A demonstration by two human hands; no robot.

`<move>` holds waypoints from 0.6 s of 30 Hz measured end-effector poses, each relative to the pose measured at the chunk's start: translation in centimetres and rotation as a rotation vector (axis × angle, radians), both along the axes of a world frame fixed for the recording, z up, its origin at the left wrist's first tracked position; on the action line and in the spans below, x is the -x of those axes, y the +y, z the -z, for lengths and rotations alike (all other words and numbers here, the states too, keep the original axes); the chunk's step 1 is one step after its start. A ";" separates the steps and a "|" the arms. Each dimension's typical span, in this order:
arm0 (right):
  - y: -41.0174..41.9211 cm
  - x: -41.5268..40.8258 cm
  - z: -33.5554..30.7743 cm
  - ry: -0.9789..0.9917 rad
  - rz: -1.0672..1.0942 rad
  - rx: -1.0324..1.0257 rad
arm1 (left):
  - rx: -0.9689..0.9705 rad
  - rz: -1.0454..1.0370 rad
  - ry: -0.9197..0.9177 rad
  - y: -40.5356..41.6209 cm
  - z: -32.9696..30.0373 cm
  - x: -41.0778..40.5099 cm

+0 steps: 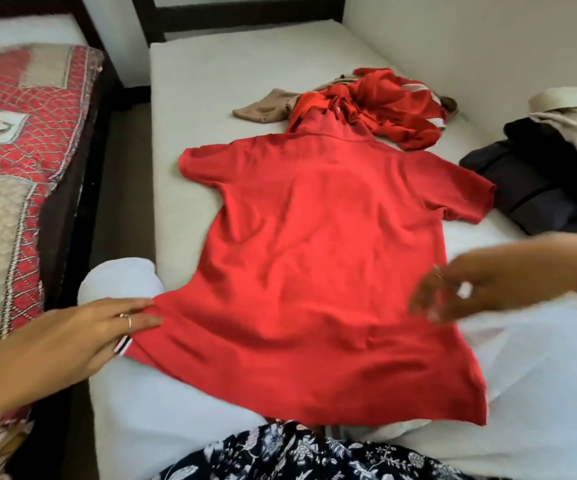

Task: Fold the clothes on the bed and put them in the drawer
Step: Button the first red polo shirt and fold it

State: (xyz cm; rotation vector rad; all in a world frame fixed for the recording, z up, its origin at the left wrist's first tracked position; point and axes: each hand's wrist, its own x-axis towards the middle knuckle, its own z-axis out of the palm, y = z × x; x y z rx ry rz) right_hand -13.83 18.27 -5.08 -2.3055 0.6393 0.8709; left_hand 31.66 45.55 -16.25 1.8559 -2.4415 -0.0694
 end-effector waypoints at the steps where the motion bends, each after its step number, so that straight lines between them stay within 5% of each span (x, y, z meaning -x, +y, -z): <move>1: 0.5 -2.5 0.5 -0.031 0.025 -0.060 | -0.048 -0.077 0.008 0.3 -0.4 0.8; 5: -3.2 -14.9 3.9 -0.168 0.075 0.056 | -0.078 -0.240 0.188 0.2 -1.9 3.6; 14: -5.6 -33.5 10.9 -0.424 0.063 0.451 | -0.352 -0.502 1.111 2.0 -3.0 6.0; 18: -6.1 -38.6 13.9 -0.363 -0.011 0.513 | -0.249 -0.679 1.412 2.2 -2.6 6.1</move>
